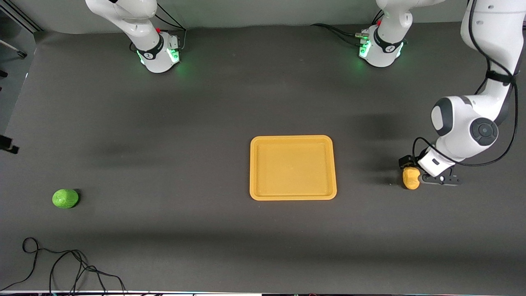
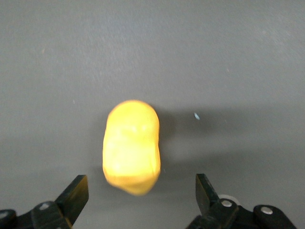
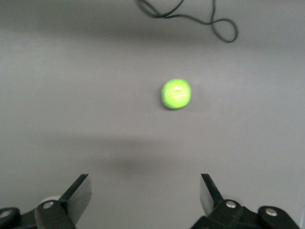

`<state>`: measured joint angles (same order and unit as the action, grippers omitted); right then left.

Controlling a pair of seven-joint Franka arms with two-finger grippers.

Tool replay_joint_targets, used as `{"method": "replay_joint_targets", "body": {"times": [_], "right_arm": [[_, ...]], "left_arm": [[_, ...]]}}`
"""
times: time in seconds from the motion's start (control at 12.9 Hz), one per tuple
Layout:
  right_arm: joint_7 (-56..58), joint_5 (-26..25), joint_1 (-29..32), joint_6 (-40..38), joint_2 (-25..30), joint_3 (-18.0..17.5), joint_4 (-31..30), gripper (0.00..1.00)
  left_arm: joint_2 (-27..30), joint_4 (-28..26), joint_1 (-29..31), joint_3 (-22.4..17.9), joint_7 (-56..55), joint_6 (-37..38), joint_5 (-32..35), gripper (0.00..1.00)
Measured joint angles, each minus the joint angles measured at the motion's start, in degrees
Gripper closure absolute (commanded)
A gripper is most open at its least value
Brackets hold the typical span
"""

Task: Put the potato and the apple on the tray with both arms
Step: 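Lower the left gripper onto the yellow potato and grasp it, then carry the potato onto the tray while the right gripper grasps the apple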

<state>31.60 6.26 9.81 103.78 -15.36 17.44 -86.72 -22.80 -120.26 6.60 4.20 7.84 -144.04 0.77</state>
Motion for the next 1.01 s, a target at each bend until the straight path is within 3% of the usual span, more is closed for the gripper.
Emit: {"method": "replay_joint_targets", "body": {"times": [0.16,0.23,0.31,0.62,0.78,1.01], "right_arm": [[2.5,2.2,2.3,-0.1,-5.0,0.1,5.9,0.00],[2.9,2.8,2.5,-0.1,-6.9,0.1,7.7,0.00],[3.0,3.0,2.4,-0.2,-8.3,-0.1,8.8,0.00],[3.0,5.4,1.5,2.9,-13.3,-0.8,9.6,0.00],[3.0,7.1,1.5,6.6,-17.6,-0.9,9.5,0.00],[3.0,9.0,1.6,13.5,-24.2,-0.9,8.7,0.00]], "left_arm": [[-4.0,2.5,0.0,0.0,1.6,-1.2,0.9,0.02],[-5.5,3.3,0.0,0.0,2.0,-2.2,1.2,0.14],[-6.9,3.8,0.0,0.0,2.3,-3.9,1.3,0.32],[-9.5,5.5,0.0,0.2,2.5,-6.3,1.5,0.70],[-8.8,7.9,-0.1,0.6,1.8,0.3,1.4,0.83],[-7.0,15.0,-2.5,1.1,-5.1,16.4,1.4,0.84]]}}
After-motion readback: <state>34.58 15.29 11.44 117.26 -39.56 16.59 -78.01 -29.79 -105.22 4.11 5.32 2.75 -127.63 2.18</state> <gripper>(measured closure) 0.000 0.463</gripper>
